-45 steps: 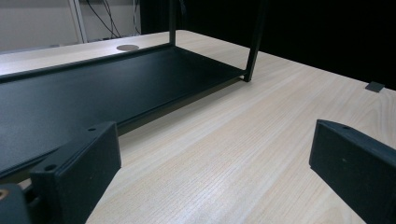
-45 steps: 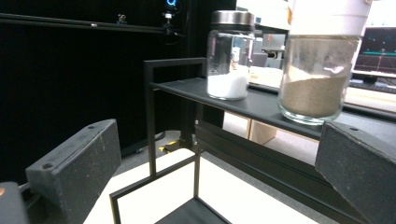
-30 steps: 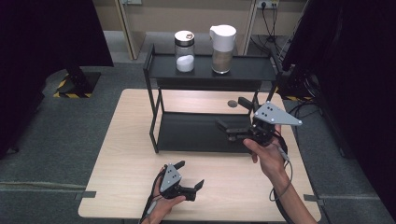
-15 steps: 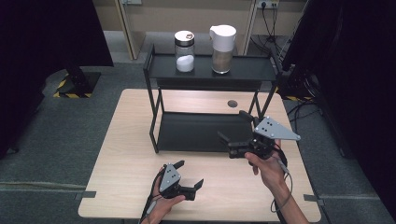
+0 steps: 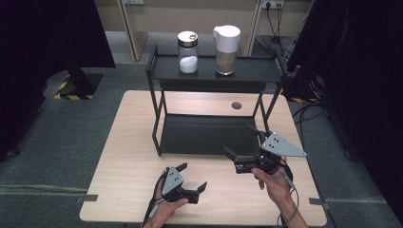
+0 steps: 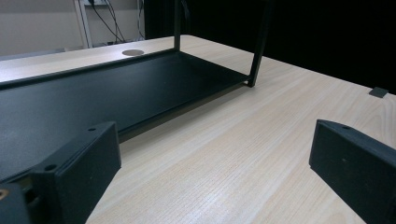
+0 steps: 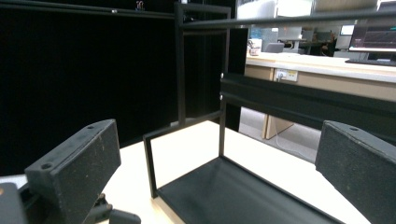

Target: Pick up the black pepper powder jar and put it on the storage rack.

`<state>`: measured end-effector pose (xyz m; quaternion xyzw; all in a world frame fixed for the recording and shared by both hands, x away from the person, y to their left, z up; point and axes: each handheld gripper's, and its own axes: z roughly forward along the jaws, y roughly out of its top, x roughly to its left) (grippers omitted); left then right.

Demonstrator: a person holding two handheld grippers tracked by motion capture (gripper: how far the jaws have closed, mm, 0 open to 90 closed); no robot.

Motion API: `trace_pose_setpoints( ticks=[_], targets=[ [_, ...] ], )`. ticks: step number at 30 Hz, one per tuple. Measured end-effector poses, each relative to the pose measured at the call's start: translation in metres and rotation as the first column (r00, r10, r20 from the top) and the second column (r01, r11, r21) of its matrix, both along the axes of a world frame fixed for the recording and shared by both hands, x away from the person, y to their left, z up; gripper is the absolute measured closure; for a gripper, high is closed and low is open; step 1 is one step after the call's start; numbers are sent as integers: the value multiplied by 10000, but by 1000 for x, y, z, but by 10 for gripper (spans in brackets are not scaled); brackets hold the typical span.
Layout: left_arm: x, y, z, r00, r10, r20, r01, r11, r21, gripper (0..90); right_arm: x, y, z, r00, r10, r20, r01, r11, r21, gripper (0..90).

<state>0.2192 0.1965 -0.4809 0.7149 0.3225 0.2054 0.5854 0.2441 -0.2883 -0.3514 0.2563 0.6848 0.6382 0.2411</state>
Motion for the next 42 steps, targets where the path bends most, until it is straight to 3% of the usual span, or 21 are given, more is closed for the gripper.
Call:
trace_pose_setpoints(
  ticks=[13,25,36,42],
  targets=[
    [0,0,0,10000,32,12,-32,10000,1,15,-10,-3,-34,9997,-225,-125,223,9997,-135,2],
    [0,0,0,10000,60,9,-60,10000,6,15,-17,-9,-70,9970,-548,-542,556,9984,129,2],
    [-1,1,0,10000,68,51,-68,10000,0,15,-23,-12,-92,9959,-607,-665,614,9981,87,2],
    [-1,1,1,10000,58,71,-58,10000,7,15,-27,-16,-109,9929,-684,-976,700,9974,139,2]
  ],
)
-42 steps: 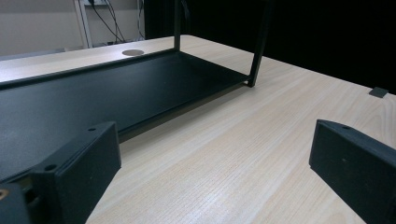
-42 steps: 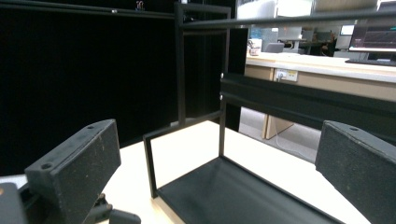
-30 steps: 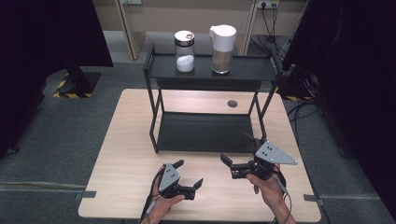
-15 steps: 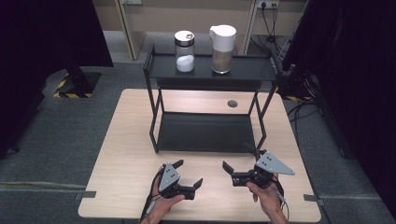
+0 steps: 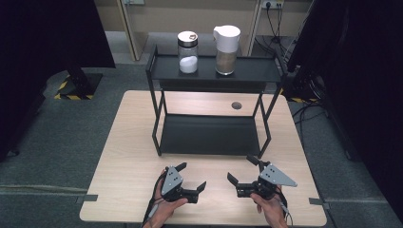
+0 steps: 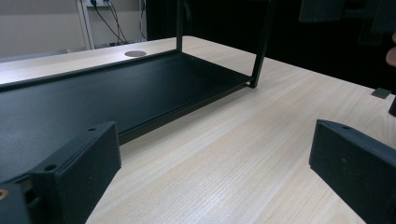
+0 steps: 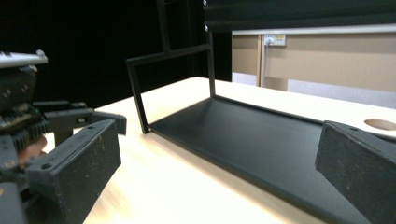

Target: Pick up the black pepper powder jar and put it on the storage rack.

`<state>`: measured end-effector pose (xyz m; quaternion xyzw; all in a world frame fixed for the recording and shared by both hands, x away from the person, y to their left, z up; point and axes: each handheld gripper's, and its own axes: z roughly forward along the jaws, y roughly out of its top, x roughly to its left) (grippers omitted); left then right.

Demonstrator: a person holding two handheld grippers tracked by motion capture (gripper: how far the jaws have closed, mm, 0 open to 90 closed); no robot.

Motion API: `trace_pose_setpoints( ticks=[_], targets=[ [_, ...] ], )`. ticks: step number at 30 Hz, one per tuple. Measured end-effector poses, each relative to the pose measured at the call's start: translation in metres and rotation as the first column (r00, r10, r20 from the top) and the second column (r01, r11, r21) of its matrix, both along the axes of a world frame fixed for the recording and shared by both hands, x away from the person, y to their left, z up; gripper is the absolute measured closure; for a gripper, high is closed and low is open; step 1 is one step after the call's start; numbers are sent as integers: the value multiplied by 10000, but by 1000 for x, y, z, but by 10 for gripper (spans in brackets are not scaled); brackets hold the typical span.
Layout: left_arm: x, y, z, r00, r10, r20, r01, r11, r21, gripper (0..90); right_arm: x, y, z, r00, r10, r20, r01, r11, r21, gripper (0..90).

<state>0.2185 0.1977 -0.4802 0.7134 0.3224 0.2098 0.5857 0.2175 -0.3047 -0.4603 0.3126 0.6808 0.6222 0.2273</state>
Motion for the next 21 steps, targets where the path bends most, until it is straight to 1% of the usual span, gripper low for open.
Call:
trace_pose_setpoints(
  ticks=[4,10,16,21],
  targets=[
    [0,1,0,10000,11,14,-11,10000,-30,15,-1,-2,-5,9999,-66,-155,66,10000,18,2],
    [-1,1,1,10000,20,28,-20,10000,-52,15,0,0,-8,9998,-6,-222,6,10000,-11,2],
    [-2,2,1,10000,56,65,-56,9999,-83,15,0,0,-9,9998,-8,-215,8,10000,9,2],
    [-1,1,1,10000,54,23,-54,10000,-54,15,0,-1,-8,9998,-34,-198,35,10000,36,2]
  ],
)
